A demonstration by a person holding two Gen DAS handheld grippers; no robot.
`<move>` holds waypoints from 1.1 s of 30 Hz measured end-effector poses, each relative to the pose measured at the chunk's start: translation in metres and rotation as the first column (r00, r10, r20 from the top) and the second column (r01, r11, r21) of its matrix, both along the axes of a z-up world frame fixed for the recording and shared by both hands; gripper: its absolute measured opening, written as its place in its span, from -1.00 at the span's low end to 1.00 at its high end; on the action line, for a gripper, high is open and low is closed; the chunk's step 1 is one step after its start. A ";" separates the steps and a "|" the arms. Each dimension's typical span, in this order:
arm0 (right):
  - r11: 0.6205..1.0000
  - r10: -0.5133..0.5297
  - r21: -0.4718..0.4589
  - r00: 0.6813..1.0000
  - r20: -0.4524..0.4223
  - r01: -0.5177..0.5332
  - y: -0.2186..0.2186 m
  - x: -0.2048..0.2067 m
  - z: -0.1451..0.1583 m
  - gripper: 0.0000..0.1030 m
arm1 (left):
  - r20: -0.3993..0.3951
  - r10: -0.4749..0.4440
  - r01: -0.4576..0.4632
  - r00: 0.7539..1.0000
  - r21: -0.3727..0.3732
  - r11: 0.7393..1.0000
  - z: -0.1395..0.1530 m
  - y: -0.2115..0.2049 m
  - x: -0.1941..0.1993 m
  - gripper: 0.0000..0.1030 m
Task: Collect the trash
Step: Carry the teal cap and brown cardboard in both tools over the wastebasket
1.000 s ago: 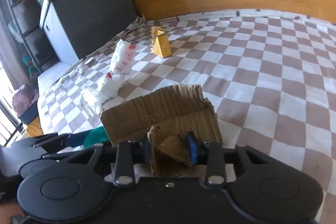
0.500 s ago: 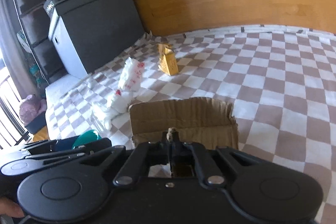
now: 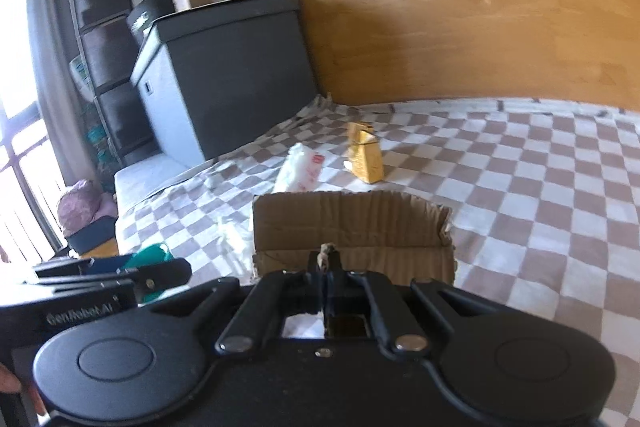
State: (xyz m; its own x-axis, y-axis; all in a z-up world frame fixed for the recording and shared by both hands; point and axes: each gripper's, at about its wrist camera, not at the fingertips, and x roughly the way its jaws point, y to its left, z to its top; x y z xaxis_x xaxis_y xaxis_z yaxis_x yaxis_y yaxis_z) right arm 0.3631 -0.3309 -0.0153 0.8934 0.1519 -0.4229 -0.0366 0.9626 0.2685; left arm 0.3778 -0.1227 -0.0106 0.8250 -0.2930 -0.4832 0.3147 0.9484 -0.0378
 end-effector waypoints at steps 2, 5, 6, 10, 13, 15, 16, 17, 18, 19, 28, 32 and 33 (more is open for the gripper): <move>1.000 0.015 -0.019 1.000 0.005 -0.015 0.007 -0.001 0.002 -0.95 | 0.002 0.017 -0.017 1.000 0.004 1.000 0.002 0.008 -0.004 -0.03; 0.998 0.032 -0.052 0.999 0.010 -0.031 0.018 -0.002 0.003 -0.95 | 0.005 0.044 -0.044 0.999 0.003 0.999 0.003 0.023 -0.011 -0.03; 0.997 0.036 -0.063 0.999 0.011 -0.036 0.022 -0.002 0.004 -0.95 | 0.006 0.053 -0.053 0.999 0.001 0.999 0.003 0.028 -0.013 -0.03; 0.995 0.061 -0.080 0.998 0.016 -0.060 0.037 -0.002 0.005 -0.95 | 0.011 0.096 -0.096 0.995 -0.002 0.995 0.005 0.051 -0.022 -0.03; 0.992 0.087 -0.089 0.996 0.022 -0.085 0.052 -0.001 0.006 -0.95 | 0.018 0.131 -0.131 0.991 0.004 0.991 0.007 0.070 -0.031 -0.03; 0.990 0.110 -0.096 0.994 0.026 -0.107 0.065 -0.001 0.007 -0.95 | 0.019 0.156 -0.156 0.988 0.001 0.988 0.008 0.083 -0.036 -0.03; 0.988 0.122 -0.099 0.992 0.028 -0.119 0.071 -0.001 0.007 -0.95 | 0.019 0.169 -0.169 0.985 0.000 0.986 0.008 0.090 -0.039 -0.03; 0.986 0.135 -0.104 0.990 0.029 -0.131 0.078 -0.002 0.007 -0.95 | 0.019 0.183 -0.183 0.983 0.000 0.983 0.008 0.097 -0.041 -0.03; 0.983 0.149 -0.110 0.988 0.029 -0.145 0.085 -0.003 0.007 -0.95 | 0.019 0.195 -0.195 0.981 0.000 0.981 0.008 0.104 -0.043 -0.03; 0.981 0.161 -0.116 0.986 0.031 -0.157 0.092 -0.004 0.007 -0.95 | 0.018 0.207 -0.207 0.978 0.000 0.978 0.008 0.111 -0.045 -0.03; 0.948 0.266 -0.181 0.964 0.011 -0.260 0.145 -0.015 0.003 -0.95 | -0.029 0.303 -0.303 0.953 -0.024 0.953 -0.011 0.160 -0.070 -0.03; 0.926 0.313 -0.221 0.950 -0.002 -0.306 0.165 -0.022 -0.001 -0.95 | -0.079 0.333 -0.337 0.940 -0.041 0.941 -0.028 0.176 -0.076 -0.03; 0.920 0.326 -0.227 0.945 -0.007 -0.319 0.169 -0.024 -0.003 -0.95 | -0.088 0.337 -0.341 0.937 -0.042 0.939 -0.032 0.178 -0.078 -0.03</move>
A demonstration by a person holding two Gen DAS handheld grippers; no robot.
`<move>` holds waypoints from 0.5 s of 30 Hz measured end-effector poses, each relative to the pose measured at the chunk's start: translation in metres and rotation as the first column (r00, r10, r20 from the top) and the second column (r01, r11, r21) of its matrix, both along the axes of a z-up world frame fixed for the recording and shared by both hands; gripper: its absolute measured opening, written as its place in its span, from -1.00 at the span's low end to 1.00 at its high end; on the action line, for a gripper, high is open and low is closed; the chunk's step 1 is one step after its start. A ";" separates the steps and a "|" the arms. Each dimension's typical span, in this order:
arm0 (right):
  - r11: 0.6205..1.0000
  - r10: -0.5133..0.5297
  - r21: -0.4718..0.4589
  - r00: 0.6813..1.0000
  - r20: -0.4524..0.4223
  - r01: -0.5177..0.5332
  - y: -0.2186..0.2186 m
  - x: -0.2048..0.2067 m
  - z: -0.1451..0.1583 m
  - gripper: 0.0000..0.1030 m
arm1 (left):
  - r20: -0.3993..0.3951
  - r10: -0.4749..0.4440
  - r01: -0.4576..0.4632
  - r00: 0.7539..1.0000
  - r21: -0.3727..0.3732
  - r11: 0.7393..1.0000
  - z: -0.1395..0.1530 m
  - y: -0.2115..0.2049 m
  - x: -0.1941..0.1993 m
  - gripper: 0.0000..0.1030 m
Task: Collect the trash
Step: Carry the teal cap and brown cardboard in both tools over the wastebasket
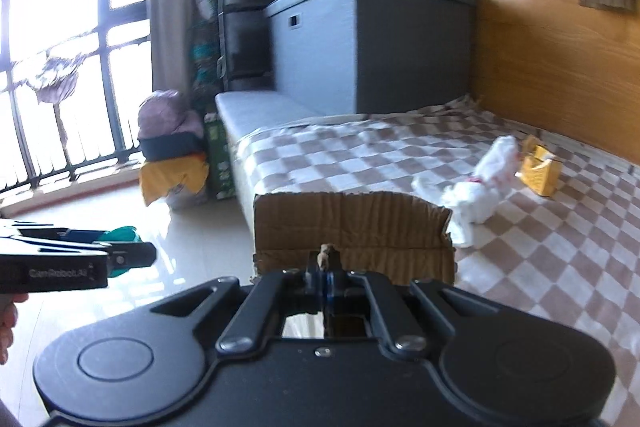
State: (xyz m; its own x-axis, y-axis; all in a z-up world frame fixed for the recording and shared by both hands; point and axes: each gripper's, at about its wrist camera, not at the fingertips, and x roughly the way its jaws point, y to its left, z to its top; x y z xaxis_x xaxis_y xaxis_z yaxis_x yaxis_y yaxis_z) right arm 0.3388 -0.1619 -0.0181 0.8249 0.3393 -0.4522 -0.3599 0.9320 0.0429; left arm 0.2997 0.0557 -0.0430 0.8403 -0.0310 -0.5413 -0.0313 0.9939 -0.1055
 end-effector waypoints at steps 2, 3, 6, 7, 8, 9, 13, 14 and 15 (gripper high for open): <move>0.999 0.029 -0.020 1.000 -0.005 -0.029 0.008 -0.005 -0.003 -0.95 | -0.015 0.009 -0.009 1.000 -0.008 1.000 -0.008 0.006 -0.003 -0.03; 0.999 0.043 -0.030 0.999 -0.008 -0.044 0.012 -0.007 -0.005 -0.95 | -0.022 0.013 -0.013 1.000 -0.012 1.000 -0.012 0.008 -0.005 -0.03; 0.995 0.082 -0.060 0.996 -0.020 -0.083 0.023 -0.012 -0.011 -0.95 | -0.045 0.017 -0.018 0.999 -0.019 1.000 -0.023 0.014 -0.007 -0.03; 0.993 0.097 -0.067 0.995 -0.028 -0.099 0.026 -0.013 -0.014 -0.95 | -0.055 0.016 -0.018 0.998 -0.021 1.000 -0.027 0.015 -0.007 -0.03; 0.991 0.109 -0.074 0.993 -0.035 -0.112 0.028 -0.013 -0.016 -0.95 | -0.066 0.014 -0.015 0.998 -0.023 1.000 -0.031 0.016 -0.006 -0.03; 0.989 0.120 -0.083 0.992 -0.043 -0.123 0.031 -0.014 -0.018 -0.95 | -0.077 0.011 -0.013 0.997 -0.026 1.000 -0.036 0.017 -0.006 -0.03; 0.978 0.166 -0.107 0.981 -0.097 -0.176 0.043 -0.014 -0.034 -0.95 | -0.156 -0.002 -0.003 0.988 -0.031 1.000 -0.065 0.018 -0.001 -0.03; 0.975 0.176 -0.116 0.978 -0.111 -0.188 0.046 -0.015 -0.039 -0.95 | -0.183 -0.008 0.001 0.983 -0.042 0.999 -0.073 0.019 0.001 -0.03; 0.972 0.185 -0.125 0.975 -0.124 -0.200 0.049 -0.016 -0.043 -0.95 | -0.212 -0.015 0.003 0.977 -0.058 0.998 -0.082 0.020 0.003 -0.03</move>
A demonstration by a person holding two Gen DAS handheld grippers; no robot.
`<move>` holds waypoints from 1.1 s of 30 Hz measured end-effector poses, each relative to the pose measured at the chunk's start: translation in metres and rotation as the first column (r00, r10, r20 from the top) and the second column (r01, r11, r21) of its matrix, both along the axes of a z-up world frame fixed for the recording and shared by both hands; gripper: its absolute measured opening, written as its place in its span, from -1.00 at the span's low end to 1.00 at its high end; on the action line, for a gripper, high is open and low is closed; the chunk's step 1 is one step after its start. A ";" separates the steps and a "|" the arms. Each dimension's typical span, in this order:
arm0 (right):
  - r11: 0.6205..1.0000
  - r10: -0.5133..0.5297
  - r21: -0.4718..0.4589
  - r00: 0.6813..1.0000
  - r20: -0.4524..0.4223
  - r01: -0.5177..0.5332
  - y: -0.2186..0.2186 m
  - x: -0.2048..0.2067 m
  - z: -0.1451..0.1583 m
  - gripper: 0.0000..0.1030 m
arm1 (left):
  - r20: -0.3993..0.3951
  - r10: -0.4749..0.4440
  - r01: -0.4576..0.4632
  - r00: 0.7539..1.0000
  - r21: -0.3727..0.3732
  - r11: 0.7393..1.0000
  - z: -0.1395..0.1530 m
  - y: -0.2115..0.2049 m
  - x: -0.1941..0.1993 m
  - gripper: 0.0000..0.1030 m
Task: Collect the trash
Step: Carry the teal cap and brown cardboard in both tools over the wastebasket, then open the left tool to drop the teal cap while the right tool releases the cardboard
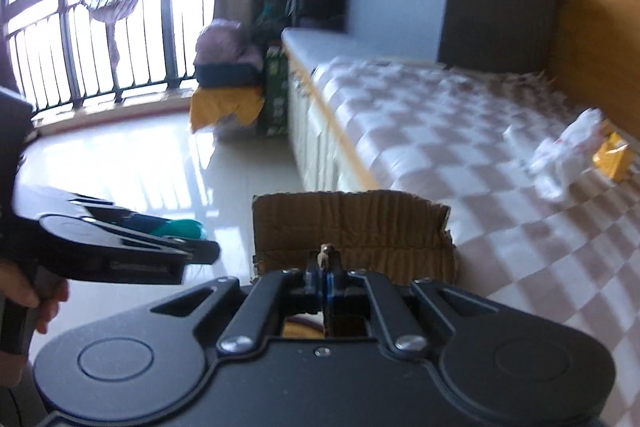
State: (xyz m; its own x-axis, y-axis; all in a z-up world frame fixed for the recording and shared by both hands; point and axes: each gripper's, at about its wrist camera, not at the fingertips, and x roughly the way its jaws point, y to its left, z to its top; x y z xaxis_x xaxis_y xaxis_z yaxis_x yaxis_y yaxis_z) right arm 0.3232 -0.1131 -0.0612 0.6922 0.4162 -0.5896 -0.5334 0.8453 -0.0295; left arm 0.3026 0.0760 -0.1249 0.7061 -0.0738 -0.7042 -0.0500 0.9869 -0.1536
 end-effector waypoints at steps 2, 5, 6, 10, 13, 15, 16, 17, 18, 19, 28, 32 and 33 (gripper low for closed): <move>0.999 0.024 -0.023 0.999 -0.025 -0.024 0.006 -0.001 -0.010 -0.95 | -0.058 -0.005 0.003 0.998 -0.027 1.000 -0.017 0.001 0.004 -0.03; 0.997 0.057 -0.049 0.996 -0.071 -0.060 0.014 -0.001 -0.027 -0.95 | -0.136 -0.016 0.011 0.991 -0.038 0.999 -0.039 0.001 0.010 -0.03; 0.996 0.064 -0.059 0.994 -0.084 -0.069 0.016 -0.001 -0.032 -0.95 | -0.162 -0.017 0.010 0.987 -0.044 0.999 -0.046 0.002 0.011 -0.03; 0.992 0.082 -0.085 0.986 -0.143 -0.095 0.022 0.003 -0.050 -0.95 | -0.257 -0.014 -0.005 0.966 -0.073 0.997 -0.070 0.008 0.017 -0.02; 0.994 0.062 -0.072 0.975 -0.215 -0.079 0.021 0.013 -0.064 -0.95 | -0.325 -0.025 -0.002 0.945 -0.085 0.996 -0.087 0.009 0.018 -0.02; 0.997 0.038 -0.053 0.961 -0.272 -0.055 0.019 0.021 -0.075 -0.95 | -0.360 -0.045 0.015 0.932 -0.086 0.996 -0.096 0.005 0.019 -0.02; 0.998 0.025 -0.041 0.953 -0.301 -0.039 0.018 0.025 -0.080 -0.95 | -0.373 -0.057 0.027 0.926 -0.086 0.996 -0.100 0.002 0.019 -0.02; 0.999 0.013 -0.029 0.945 -0.328 -0.023 0.016 0.029 -0.084 -0.95 | -0.385 -0.071 0.041 0.920 -0.086 0.995 -0.103 0.000 0.019 -0.02; 1.000 0.000 -0.019 0.936 -0.353 -0.007 0.015 0.032 -0.089 -0.95 | -0.395 -0.083 0.053 0.915 -0.086 0.995 -0.106 -0.003 0.018 -0.02; 1.000 -0.013 -0.009 0.926 -0.377 0.010 0.014 0.036 -0.093 -0.95 | -0.406 -0.095 0.065 0.909 -0.087 0.994 -0.110 -0.006 0.019 -0.02; 0.992 -0.098 0.020 0.864 -0.493 0.124 0.011 0.047 -0.127 -0.95 | -0.491 -0.196 0.171 0.849 -0.096 0.981 -0.134 -0.031 0.018 -0.02; 0.989 -0.100 0.044 0.860 -0.500 0.141 0.014 0.051 -0.131 -0.95 | -0.503 -0.215 0.193 0.837 -0.096 0.976 -0.136 -0.035 0.017 -0.02; 0.988 -0.101 0.049 0.863 -0.496 0.144 0.016 0.053 -0.131 -0.95 | -0.505 -0.216 0.197 0.835 -0.092 0.976 -0.136 -0.036 0.017 -0.02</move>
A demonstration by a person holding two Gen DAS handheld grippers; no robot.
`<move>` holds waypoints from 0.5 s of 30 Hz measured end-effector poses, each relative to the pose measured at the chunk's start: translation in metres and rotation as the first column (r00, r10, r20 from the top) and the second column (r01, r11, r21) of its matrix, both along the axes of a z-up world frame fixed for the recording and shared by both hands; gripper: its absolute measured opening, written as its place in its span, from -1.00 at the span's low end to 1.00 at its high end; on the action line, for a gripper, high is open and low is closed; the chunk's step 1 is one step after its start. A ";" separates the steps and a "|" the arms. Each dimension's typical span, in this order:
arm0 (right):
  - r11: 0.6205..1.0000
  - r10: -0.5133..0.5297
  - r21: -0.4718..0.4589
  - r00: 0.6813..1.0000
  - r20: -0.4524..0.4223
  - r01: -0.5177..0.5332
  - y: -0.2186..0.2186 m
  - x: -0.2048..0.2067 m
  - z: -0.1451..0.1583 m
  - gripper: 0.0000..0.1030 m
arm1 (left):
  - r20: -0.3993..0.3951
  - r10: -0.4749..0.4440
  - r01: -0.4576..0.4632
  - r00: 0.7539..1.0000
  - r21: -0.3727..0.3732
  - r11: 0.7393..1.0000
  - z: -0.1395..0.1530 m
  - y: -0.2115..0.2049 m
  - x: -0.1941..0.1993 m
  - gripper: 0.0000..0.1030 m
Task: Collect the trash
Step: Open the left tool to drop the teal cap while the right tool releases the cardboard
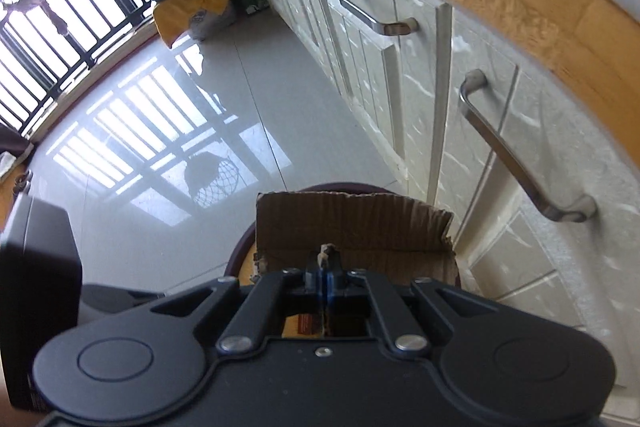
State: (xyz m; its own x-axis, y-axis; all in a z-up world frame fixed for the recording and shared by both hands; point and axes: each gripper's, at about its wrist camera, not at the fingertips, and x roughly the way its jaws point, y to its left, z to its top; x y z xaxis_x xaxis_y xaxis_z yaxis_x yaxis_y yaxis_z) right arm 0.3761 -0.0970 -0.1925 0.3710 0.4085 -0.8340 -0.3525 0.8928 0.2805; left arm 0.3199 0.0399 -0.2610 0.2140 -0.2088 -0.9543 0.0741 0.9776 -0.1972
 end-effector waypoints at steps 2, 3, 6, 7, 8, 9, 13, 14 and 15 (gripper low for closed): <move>1.000 -0.007 0.014 1.000 0.009 0.007 0.002 0.002 0.001 -0.95 | -0.003 -0.003 0.003 1.000 0.006 1.000 -0.001 0.000 0.002 -0.02; 1.000 -0.011 0.021 1.000 0.010 0.011 0.004 0.004 0.001 -0.94 | -0.006 -0.001 0.001 1.000 0.007 1.000 -0.002 0.000 0.003 -0.02; 0.999 -0.023 0.044 0.999 0.026 0.021 0.005 0.005 0.001 -0.90 | -0.008 0.003 -0.003 1.000 0.009 1.000 -0.002 0.003 0.005 -0.02; 0.999 -0.027 0.047 0.999 0.033 0.025 0.005 0.006 0.000 -0.84 | -0.007 0.003 -0.003 1.000 0.009 1.000 -0.001 0.003 0.005 -0.02; 0.999 -0.026 0.048 0.999 0.035 0.024 0.005 0.006 -0.001 -0.81 | -0.004 0.003 -0.003 1.000 0.010 1.000 -0.002 0.002 0.005 -0.02; 0.999 -0.023 0.042 0.999 0.033 0.022 0.006 0.007 -0.002 -0.80 | -0.002 0.003 -0.003 1.000 0.010 1.000 -0.002 0.002 0.005 -0.02; 1.000 -0.018 0.022 1.000 0.019 0.017 0.010 0.010 -0.007 -0.77 | 0.001 0.001 -0.001 1.000 0.010 1.000 -0.002 0.001 0.006 -0.01; 1.000 -0.018 0.016 1.000 0.014 0.018 0.008 0.010 -0.007 -0.70 | 0.000 0.001 -0.001 1.000 0.009 1.000 -0.002 0.001 0.006 -0.01; 1.000 -0.015 0.012 1.000 0.007 0.015 0.008 0.011 -0.008 -0.64 | -0.001 0.001 -0.001 1.000 0.009 1.000 -0.002 0.001 0.006 0.00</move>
